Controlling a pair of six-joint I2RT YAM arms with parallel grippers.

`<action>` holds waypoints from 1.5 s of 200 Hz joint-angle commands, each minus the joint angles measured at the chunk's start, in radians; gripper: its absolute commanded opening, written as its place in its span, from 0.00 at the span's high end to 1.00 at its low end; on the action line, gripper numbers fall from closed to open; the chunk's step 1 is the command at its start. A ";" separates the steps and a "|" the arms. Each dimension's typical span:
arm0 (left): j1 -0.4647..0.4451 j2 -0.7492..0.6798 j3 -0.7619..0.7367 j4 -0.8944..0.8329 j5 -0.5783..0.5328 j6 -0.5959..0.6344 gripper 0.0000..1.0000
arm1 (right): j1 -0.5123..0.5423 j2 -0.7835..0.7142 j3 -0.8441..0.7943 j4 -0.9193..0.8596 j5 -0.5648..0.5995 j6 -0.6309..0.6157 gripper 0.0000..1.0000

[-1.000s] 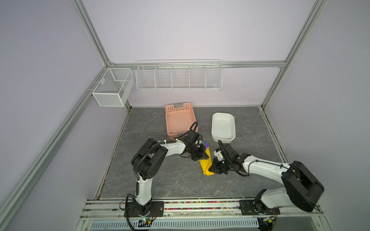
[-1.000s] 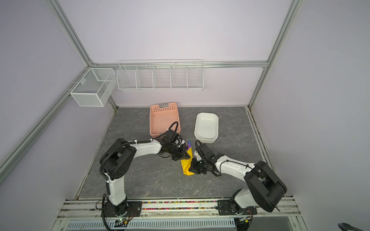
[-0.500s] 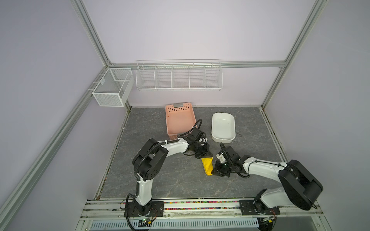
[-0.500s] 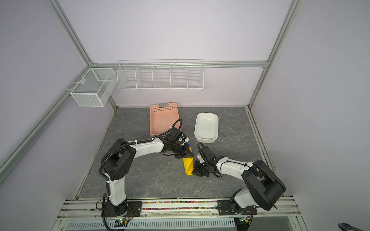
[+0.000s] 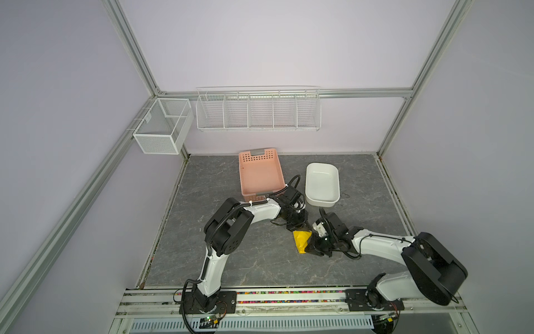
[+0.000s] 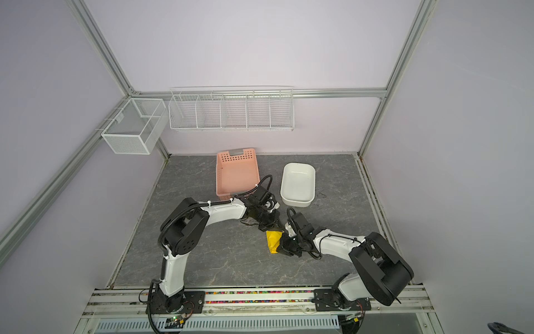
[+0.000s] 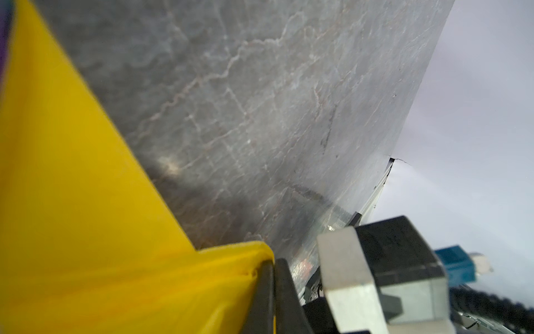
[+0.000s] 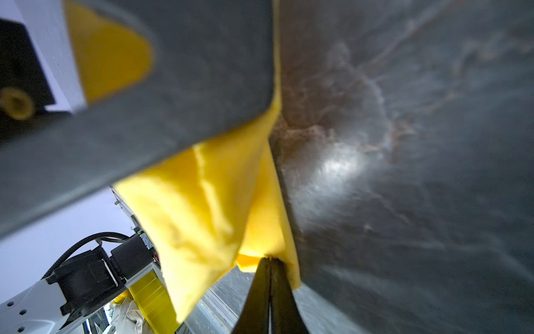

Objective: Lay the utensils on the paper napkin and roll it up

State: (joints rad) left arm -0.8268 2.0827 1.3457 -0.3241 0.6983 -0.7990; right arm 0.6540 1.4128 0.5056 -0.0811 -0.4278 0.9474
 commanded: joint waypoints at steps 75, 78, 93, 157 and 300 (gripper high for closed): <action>-0.028 0.068 0.085 -0.063 0.006 0.065 1.00 | -0.068 -0.103 -0.112 0.132 -0.059 0.106 0.92; -0.028 0.069 0.086 -0.064 0.003 0.066 1.00 | -0.069 -0.098 -0.116 0.146 -0.063 0.111 0.92; -0.033 0.072 0.093 -0.073 0.002 0.074 1.00 | -0.071 -0.063 -0.123 0.179 -0.075 0.118 0.92; -0.055 0.116 0.152 -0.123 0.003 0.112 1.00 | -0.071 -0.015 -0.138 0.165 -0.056 0.100 0.93; -0.087 0.204 0.203 -0.067 -0.008 0.093 1.00 | -0.071 -0.001 -0.141 0.157 -0.060 0.083 0.93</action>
State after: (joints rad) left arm -0.8989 2.2330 1.5234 -0.3985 0.7162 -0.7021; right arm 0.5842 1.3907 0.3885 0.1158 -0.5144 1.0321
